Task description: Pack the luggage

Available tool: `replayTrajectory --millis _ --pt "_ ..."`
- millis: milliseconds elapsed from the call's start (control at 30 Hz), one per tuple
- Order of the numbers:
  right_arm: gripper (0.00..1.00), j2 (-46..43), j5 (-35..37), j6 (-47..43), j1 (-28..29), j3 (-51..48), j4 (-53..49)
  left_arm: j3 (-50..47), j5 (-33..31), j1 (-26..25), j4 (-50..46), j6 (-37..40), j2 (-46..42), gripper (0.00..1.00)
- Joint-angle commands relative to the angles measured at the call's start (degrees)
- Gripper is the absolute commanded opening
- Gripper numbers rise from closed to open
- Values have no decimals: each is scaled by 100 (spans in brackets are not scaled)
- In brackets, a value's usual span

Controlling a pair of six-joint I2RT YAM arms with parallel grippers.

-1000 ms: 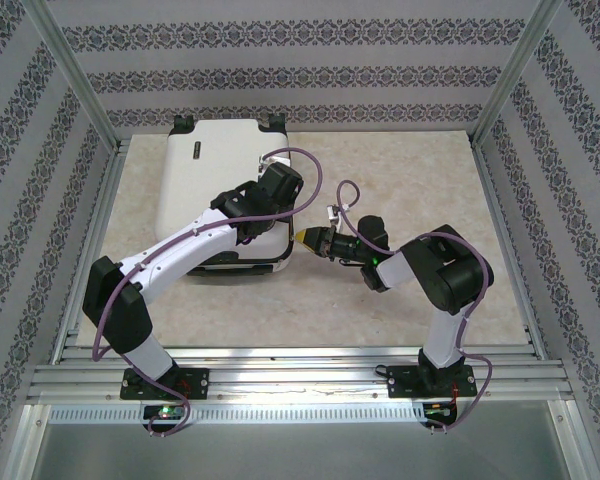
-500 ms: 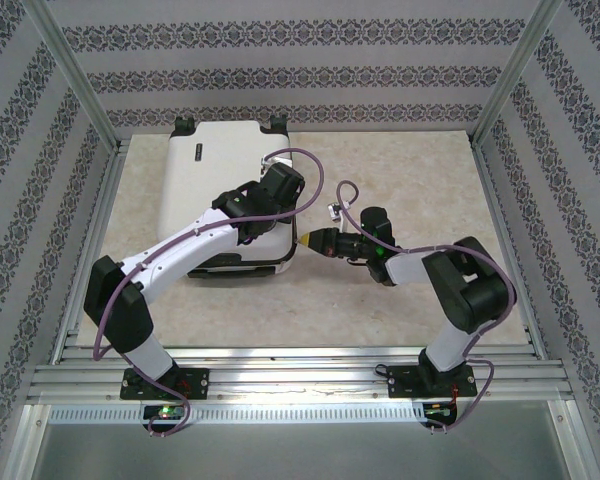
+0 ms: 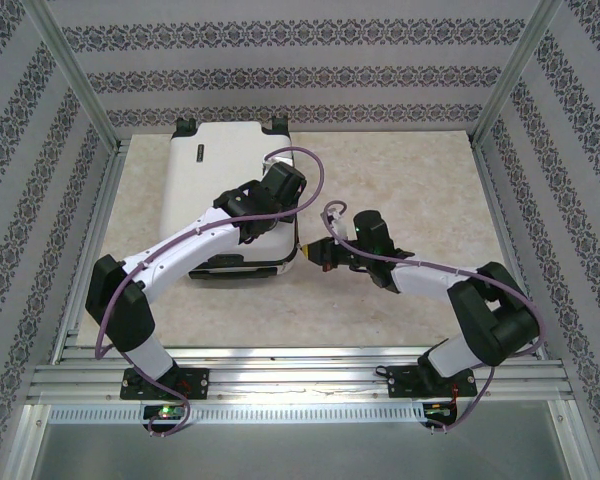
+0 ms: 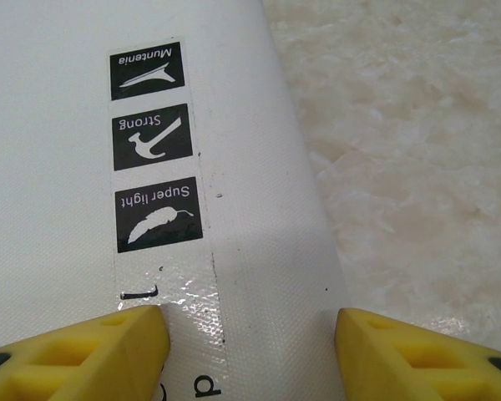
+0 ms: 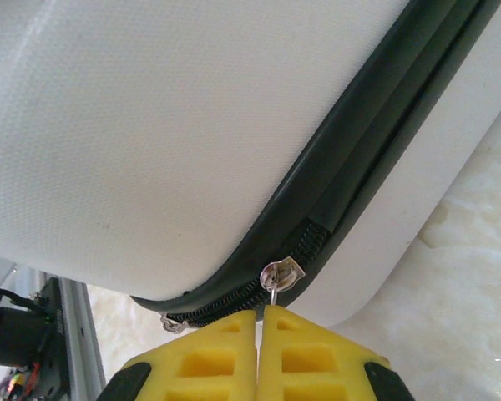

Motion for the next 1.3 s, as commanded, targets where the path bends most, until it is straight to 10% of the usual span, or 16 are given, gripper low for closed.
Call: replayTrajectory --millis 0,1267 --pt "0 -443 -1293 -557 438 -236 -411 -389 638 222 -630 -280 731 58" --pt "0 -300 -1767 -1032 1823 17 -104 -734 1092 373 29 -608 970 57"
